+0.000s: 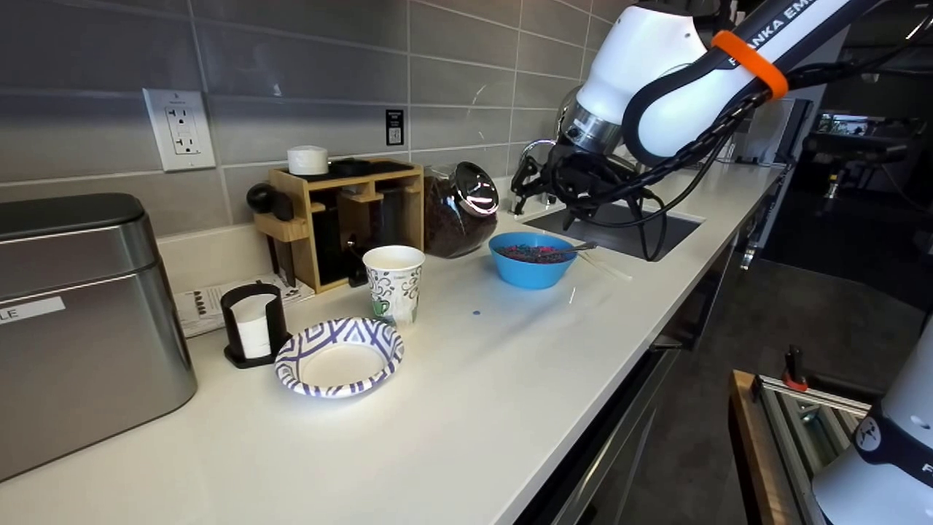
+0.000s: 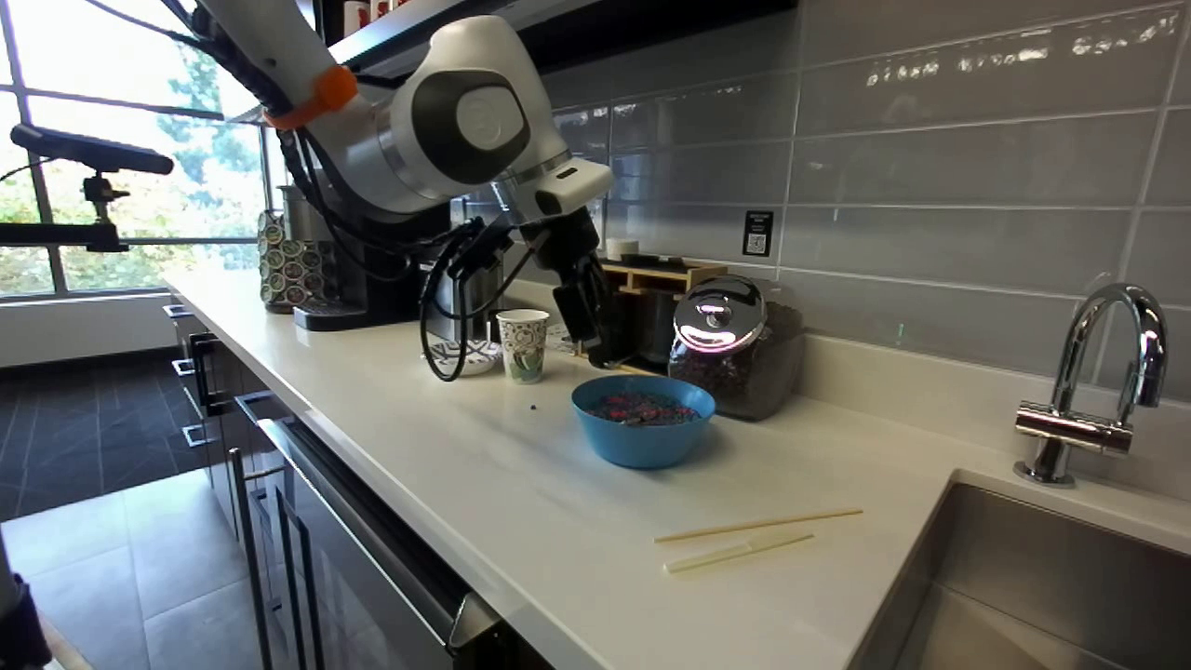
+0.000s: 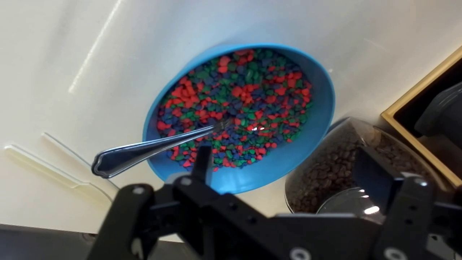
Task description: Put the contents from the countertop into the blue bowl
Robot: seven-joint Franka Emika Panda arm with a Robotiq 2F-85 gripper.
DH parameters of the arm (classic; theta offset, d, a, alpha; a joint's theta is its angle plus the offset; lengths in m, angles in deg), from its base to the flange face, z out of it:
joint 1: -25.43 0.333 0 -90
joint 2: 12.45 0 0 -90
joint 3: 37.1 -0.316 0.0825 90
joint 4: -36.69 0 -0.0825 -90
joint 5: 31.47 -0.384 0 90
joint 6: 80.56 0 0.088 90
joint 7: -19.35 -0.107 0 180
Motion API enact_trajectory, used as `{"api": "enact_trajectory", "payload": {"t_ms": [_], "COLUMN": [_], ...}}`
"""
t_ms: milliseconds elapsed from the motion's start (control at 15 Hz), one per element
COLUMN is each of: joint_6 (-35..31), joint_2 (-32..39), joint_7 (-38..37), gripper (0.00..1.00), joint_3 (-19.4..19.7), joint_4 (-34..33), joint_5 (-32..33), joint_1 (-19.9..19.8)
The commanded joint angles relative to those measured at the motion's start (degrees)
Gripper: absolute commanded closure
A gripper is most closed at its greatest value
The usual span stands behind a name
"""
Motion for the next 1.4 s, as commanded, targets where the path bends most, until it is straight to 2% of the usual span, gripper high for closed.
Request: {"api": "enact_trajectory", "payload": {"t_ms": [0, 67, 133, 200, 267, 333, 467, 800, 933, 1067, 1133, 1333], "joint_6": [1.0, 2.4, 3.3, 4.6, 6.1, 8.2, 10.9, 13.4, 12.7, 13.3, 12.2, 12.2], "joint_2": [1.0, 1.2, 0.9, 0.5, -0.3, -1.1, -2.1, -3.1, -2.9, -2.1, -2.6, -2.5], "joint_7": [-1.2, -0.6, -0.8, 0.6, -0.9, 1.0, 1.8, -0.9, -0.4, 2.0, 0.8, 1.6], "gripper": [0.0, 0.0, 0.0, 0.0, 0.0, 0.0, 0.0, 0.0, 0.0, 0.0, 0.0, 0.0], "joint_3": [-0.8, 1.6, 1.5, 2.6, 2.1, 3.0, 3.1, 1.4, 2.5, 4.3, 4.8, 5.4], "joint_4": [-0.6, -0.8, -0.9, -1.0, -1.2, -1.5, -2.2, -4.8, -5.4, -5.6, -5.2, -5.2], "joint_5": [1.0, 0.8, 2.1, 0.3, 2.8, 1.3, 4.1, 20.5, 24.3, 24.2, 23.3, 23.6], "joint_1": [-0.7, 2.0, 1.6, 3.2, 2.3, 3.8, 4.1, 1.8, 2.6, 4.5, 5.0, 5.5]}}
